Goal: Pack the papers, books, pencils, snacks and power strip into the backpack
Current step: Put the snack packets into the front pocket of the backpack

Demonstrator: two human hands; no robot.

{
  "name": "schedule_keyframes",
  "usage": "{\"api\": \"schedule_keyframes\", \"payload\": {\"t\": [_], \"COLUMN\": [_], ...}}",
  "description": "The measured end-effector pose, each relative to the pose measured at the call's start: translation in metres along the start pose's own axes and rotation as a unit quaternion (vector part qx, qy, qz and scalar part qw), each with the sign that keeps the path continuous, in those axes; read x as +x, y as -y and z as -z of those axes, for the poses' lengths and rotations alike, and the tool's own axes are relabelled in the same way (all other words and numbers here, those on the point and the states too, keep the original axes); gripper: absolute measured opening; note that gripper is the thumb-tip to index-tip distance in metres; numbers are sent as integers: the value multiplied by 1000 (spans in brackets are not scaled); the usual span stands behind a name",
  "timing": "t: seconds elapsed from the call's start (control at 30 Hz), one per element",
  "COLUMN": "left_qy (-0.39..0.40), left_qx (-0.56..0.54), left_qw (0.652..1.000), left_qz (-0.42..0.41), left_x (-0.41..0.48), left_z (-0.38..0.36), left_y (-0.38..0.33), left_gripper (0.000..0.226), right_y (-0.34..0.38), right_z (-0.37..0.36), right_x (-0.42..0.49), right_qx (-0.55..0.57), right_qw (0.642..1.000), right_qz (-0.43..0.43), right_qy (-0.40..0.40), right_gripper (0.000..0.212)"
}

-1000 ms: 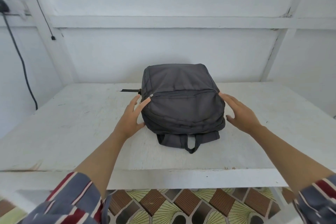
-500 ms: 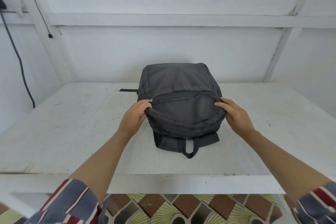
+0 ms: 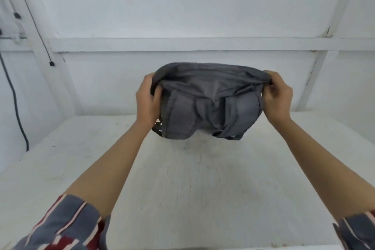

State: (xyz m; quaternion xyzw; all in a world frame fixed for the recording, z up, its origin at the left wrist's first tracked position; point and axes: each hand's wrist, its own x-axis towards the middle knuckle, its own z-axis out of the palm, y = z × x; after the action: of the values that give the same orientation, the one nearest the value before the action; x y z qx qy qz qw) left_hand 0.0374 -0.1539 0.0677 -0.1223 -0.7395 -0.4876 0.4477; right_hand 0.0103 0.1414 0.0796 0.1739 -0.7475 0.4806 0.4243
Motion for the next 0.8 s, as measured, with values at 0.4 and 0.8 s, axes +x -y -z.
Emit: {"api": "schedule_keyframes", "payload": {"t": [0.4,0.8], "left_qy": [6,-12], "left_qx": [-20,-21], "left_qw": [1000,999], "left_qz": [2,-27], "left_x": [140,150], "left_z": [-45,-65], "left_y": [25,56], "left_gripper": [31,17], "right_y": [-19,-31], "right_z": [-63,-74], "right_x": [133,113], "right_qx": [56,202], "right_qw": [990,975], "right_qz": [-129,-66], "right_qy": [-11,65], "right_gripper": [24,19]}}
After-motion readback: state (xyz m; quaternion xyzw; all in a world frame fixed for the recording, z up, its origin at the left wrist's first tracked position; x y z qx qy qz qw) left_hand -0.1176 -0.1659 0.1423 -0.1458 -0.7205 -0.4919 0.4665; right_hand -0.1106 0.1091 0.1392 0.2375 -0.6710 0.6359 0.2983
